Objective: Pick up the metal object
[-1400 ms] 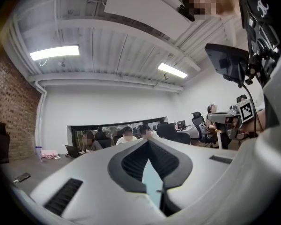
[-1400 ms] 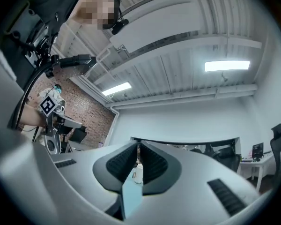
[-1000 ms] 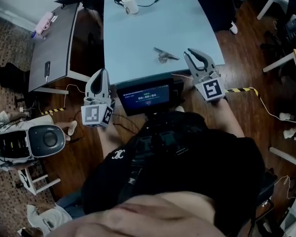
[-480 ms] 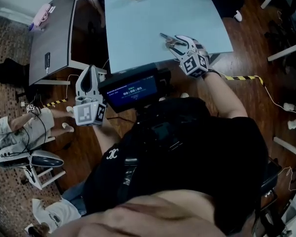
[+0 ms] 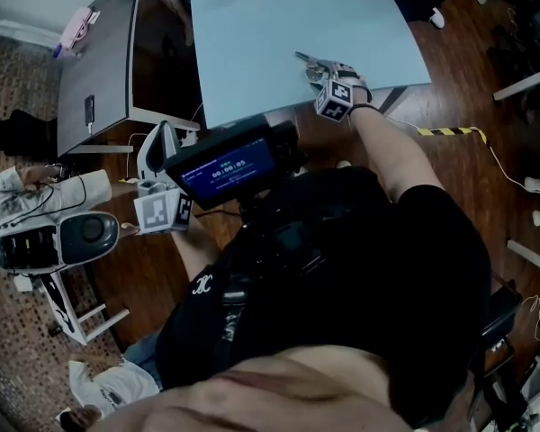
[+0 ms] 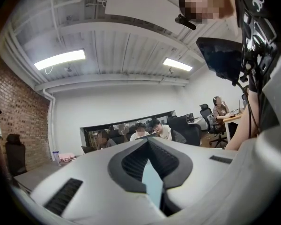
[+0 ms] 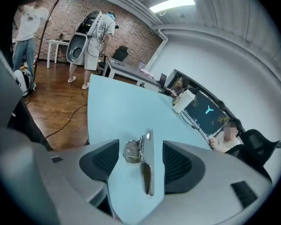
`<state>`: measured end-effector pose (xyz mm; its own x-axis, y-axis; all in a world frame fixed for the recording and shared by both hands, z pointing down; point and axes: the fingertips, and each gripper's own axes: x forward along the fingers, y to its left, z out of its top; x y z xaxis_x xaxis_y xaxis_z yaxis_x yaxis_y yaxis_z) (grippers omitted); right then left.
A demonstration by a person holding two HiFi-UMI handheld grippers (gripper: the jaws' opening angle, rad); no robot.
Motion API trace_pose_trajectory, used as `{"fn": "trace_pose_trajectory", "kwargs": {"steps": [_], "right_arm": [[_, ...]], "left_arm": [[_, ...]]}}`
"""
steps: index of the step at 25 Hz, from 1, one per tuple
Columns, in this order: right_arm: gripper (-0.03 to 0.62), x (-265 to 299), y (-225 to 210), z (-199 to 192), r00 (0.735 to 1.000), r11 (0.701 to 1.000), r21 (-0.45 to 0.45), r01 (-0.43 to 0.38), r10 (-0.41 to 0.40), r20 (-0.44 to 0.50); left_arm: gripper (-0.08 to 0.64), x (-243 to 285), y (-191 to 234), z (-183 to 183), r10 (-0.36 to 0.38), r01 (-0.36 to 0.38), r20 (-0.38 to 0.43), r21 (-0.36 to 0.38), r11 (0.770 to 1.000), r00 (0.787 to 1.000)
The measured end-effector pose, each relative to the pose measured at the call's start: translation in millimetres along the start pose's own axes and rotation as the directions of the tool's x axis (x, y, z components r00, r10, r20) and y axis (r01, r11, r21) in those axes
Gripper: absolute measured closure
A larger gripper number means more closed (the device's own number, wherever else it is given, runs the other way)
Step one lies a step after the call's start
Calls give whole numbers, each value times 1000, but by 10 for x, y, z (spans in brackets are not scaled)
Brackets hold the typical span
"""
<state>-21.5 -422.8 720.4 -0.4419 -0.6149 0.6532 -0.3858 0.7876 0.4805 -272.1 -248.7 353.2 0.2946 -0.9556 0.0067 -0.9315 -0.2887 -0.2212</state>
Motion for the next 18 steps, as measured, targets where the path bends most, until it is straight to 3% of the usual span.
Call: {"fn": "trace_pose_trajectory", "kwargs": {"steps": [8, 18], "right_arm": [[337, 491, -124, -144, 994, 999, -24, -45, 42, -99], [469, 603, -100, -294, 987, 996, -69, -59, 48, -152]], "left_arm": [[560, 189, 109, -91, 24, -23, -37, 2, 1000, 999], [560, 127, 79, -105, 47, -46, -67, 15, 999, 997]]}}
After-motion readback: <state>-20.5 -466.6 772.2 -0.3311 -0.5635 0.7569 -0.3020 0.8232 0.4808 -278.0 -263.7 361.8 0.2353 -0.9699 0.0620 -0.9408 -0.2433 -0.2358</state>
